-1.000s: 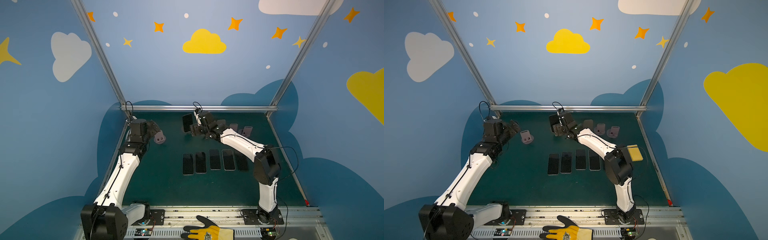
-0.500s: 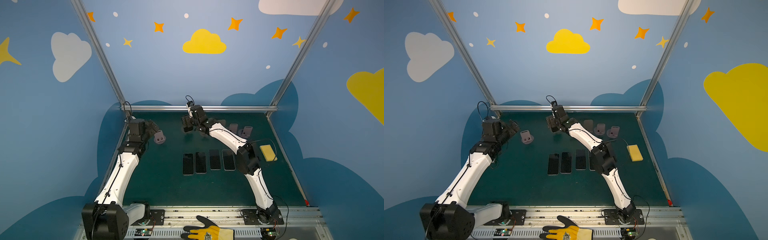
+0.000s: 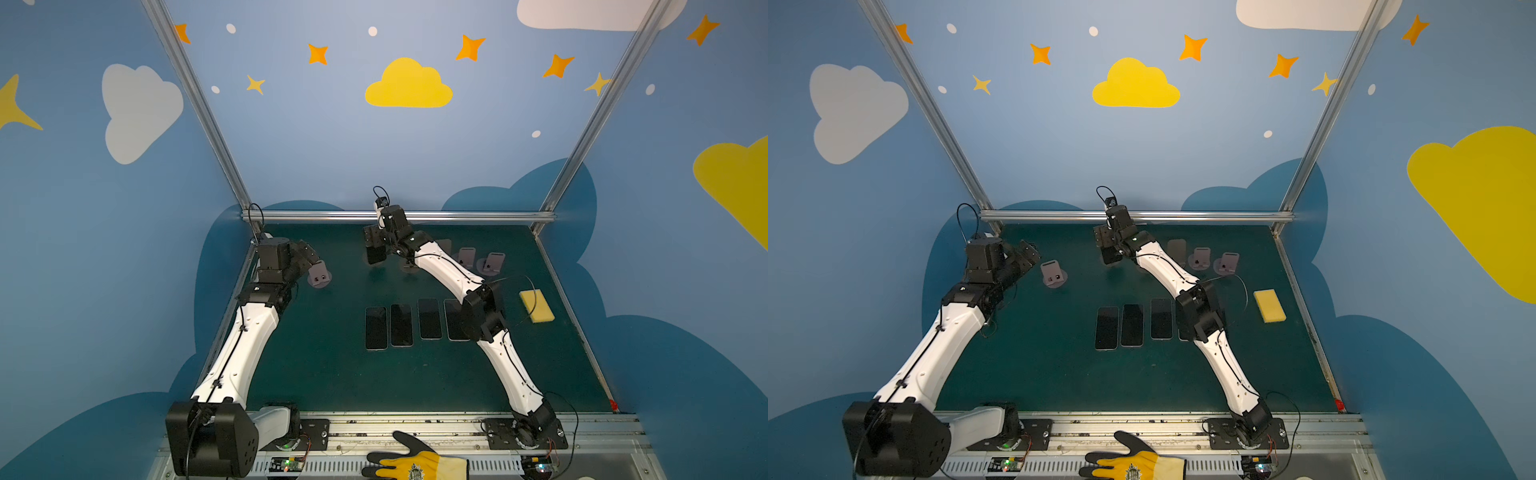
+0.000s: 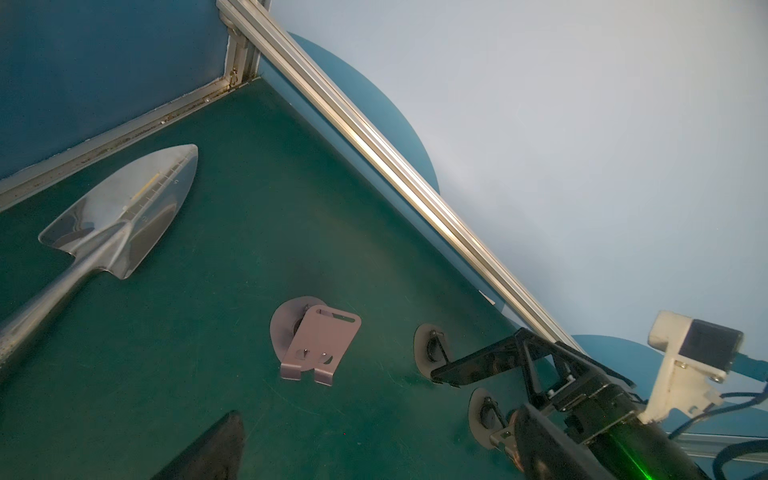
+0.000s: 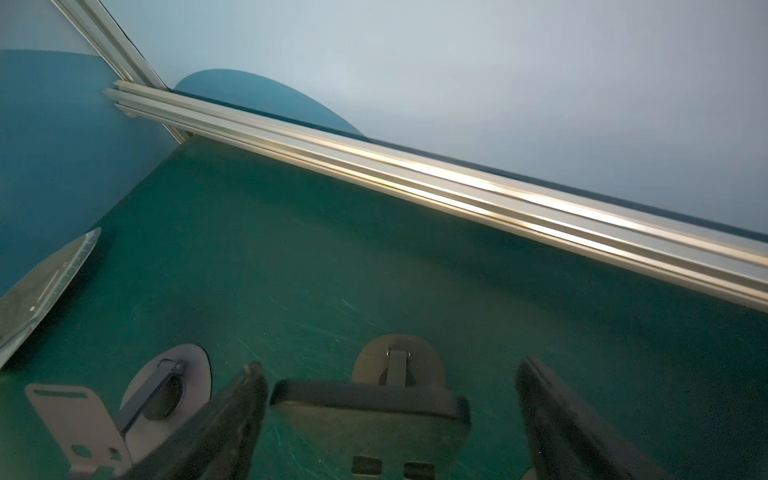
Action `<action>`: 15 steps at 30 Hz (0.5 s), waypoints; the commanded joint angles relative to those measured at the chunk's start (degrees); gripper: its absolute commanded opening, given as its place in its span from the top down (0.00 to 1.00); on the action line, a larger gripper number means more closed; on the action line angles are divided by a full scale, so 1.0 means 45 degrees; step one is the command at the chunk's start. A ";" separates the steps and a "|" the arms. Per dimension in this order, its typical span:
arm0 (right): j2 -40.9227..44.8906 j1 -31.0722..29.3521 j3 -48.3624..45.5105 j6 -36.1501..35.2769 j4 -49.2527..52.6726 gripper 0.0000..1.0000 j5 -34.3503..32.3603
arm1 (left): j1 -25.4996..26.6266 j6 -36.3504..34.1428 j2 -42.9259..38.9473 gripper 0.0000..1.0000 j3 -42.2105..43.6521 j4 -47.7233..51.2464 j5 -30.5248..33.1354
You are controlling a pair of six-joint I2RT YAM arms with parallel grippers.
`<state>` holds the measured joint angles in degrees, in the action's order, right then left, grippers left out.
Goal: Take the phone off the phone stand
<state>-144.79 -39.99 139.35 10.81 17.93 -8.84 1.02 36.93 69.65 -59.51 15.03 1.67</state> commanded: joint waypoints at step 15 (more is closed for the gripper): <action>-0.1339 0.0142 0.1280 0.0642 0.0112 0.09 0.0570 | -0.0400 0.0280 0.0342 0.00 0.0118 -0.0361 -0.0586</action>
<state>-149.58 -39.46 143.44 12.75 18.28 -6.37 -0.32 37.78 71.16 -59.31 14.37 -0.23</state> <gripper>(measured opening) 0.914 0.997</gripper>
